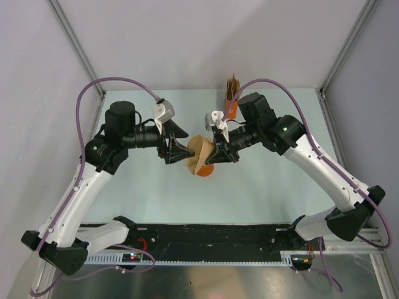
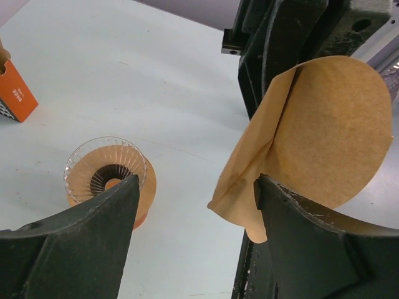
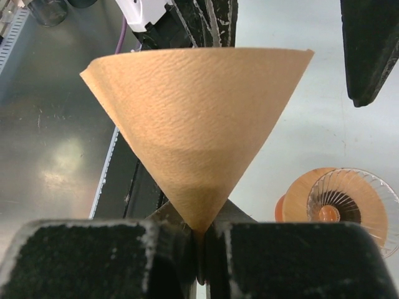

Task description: Place the coffee filter in the dripper

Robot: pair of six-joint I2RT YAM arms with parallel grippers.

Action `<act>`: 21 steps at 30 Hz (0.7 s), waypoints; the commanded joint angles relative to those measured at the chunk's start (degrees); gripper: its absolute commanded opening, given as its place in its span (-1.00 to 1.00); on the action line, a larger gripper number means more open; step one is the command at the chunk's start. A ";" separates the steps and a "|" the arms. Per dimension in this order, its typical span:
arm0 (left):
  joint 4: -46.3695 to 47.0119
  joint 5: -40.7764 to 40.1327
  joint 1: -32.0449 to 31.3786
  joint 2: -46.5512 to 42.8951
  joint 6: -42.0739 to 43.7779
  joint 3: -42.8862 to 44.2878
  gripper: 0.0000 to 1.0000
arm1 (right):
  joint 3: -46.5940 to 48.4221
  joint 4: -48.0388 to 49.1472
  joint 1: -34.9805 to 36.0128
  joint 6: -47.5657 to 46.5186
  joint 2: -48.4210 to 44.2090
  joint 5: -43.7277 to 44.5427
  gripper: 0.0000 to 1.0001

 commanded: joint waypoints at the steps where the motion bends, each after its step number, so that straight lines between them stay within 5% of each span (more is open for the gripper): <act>1: -0.02 1.88 -1.62 0.27 1.79 2.27 0.58 | -0.12 0.17 0.05 1.20 0.54 -1.93 -0.88; 8: -0.09 1.40 -5.92 2.28 1.40 3.05 0.40 | 0.46 0.48 0.53 2.61 1.48 -3.32 -0.84; 10: -0.03 1.71 -6.21 2.82 0.59 3.20 0.15 | 0.30 0.18 0.45 2.65 1.48 -3.64 -0.83; 13: 0.01 2.61 -6.25 3.45 -1.60 3.24 -0.60 | -0.38 0.20 0.08 2.89 0.58 -3.72 -0.74; 15: 0.19 3.25 -5.79 4.14 -4.95 3.34 -0.89 | -1.25 1.12 -0.70 3.38 -0.55 -3.26 -0.51; 18: 1.32 8.29 -3.66 6.52 -12.50 3.55 -0.98 | -3.69 4.02 -2.33 4.41 -3.66 -1.35 0.07; 21: 3.14 12.29 -1.55 8.89 -18.96 3.34 -1.00 | -4.14 4.34 -3.36 3.70 -5.67 2.53 0.43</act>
